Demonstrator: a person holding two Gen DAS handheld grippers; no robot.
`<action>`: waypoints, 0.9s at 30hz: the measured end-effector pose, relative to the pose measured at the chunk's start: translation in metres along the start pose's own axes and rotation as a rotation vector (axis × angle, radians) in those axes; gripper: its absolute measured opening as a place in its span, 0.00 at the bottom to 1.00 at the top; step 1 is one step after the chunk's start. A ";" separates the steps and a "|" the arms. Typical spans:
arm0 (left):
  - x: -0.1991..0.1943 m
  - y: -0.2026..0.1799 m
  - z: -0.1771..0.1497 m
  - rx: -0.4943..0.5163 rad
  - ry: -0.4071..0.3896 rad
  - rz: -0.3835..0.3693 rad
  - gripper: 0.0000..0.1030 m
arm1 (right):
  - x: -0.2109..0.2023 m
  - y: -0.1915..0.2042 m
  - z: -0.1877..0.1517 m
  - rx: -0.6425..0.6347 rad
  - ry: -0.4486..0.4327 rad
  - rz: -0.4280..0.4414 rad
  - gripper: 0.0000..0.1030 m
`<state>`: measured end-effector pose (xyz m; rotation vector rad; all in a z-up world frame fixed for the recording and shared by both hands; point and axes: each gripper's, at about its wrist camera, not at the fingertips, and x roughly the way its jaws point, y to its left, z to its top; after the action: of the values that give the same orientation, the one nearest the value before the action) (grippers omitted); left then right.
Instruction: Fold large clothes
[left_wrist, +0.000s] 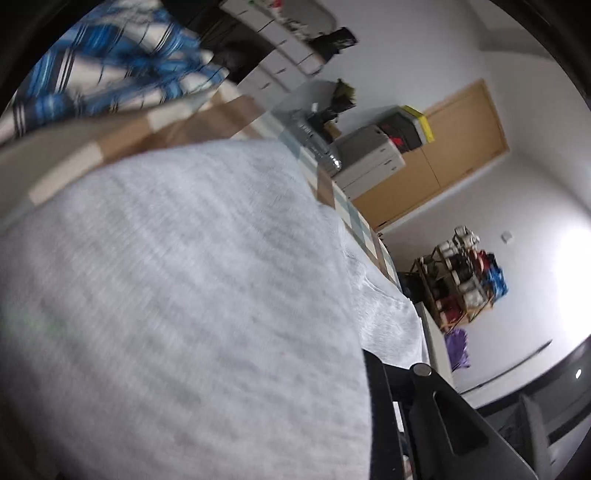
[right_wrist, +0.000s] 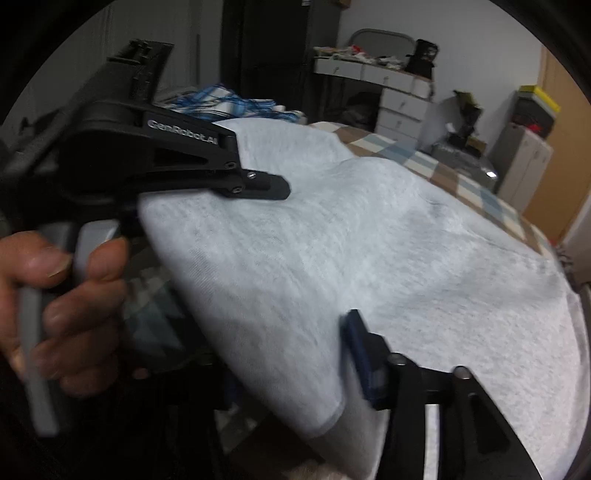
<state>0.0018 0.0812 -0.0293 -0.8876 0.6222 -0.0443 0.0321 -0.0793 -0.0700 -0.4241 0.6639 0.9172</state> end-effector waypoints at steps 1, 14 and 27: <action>-0.002 0.000 0.000 0.014 -0.003 0.001 0.11 | -0.014 -0.007 -0.002 0.021 -0.024 0.058 0.60; 0.007 -0.038 0.014 0.325 -0.116 -0.017 0.12 | 0.033 -0.122 -0.005 0.496 0.006 -0.169 0.16; 0.022 -0.156 -0.014 0.897 -0.081 -0.112 0.11 | -0.029 -0.171 -0.039 0.615 -0.082 0.076 0.17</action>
<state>0.0464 -0.0355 0.0684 -0.0517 0.4068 -0.3585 0.1488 -0.2130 -0.0686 0.1864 0.8486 0.7499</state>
